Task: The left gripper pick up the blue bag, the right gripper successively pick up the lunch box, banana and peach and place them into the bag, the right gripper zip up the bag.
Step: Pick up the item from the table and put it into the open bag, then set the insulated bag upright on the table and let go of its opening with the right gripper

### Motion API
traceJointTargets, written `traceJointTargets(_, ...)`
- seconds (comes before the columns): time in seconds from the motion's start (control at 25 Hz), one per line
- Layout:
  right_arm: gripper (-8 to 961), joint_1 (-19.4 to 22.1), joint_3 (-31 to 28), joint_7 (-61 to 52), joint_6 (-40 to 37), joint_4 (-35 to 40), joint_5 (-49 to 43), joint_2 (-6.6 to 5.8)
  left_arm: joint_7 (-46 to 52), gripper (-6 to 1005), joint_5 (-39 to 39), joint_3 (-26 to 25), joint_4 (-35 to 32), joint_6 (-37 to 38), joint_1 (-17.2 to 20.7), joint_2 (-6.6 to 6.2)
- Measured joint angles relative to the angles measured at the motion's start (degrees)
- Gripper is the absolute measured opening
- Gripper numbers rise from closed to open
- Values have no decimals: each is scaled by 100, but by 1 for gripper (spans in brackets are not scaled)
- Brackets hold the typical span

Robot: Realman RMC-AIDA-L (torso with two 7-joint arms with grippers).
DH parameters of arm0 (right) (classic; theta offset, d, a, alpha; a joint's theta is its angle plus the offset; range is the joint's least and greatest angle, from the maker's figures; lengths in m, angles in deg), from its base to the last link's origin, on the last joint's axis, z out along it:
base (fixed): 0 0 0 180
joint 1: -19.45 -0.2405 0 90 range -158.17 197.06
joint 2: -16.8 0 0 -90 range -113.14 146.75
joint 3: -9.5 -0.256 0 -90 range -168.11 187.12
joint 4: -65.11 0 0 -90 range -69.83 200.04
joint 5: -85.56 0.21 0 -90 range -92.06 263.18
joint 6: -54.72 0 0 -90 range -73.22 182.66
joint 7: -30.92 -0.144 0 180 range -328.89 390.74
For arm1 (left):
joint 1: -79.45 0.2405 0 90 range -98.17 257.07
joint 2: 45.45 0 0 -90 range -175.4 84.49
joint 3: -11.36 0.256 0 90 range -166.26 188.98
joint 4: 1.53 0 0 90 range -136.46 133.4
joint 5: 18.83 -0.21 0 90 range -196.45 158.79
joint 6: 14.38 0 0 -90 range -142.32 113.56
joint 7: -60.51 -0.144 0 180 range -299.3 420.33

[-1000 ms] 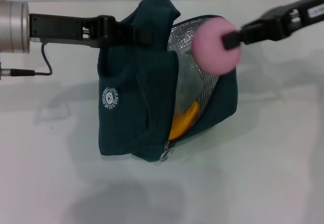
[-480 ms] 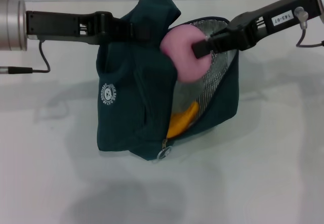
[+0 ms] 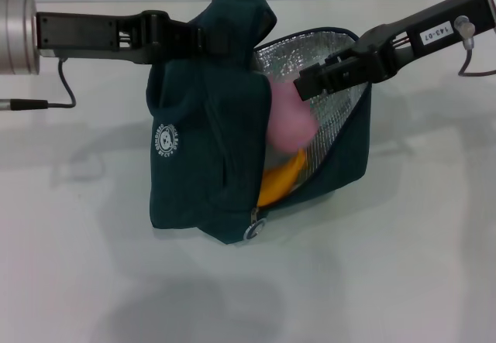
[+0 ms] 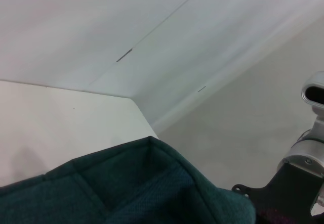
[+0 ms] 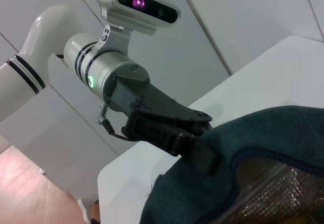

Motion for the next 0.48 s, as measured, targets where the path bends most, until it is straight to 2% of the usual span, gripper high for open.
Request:
traceJointTargets(0.36,322,86,-142,12,77,18,73,-46,6,43,0,0,0,0,1,-1)
traceJointTargets(0.48,319,270,-443,-100,-57,77,87,-120,7,43,0,0,0,0,3,-1)
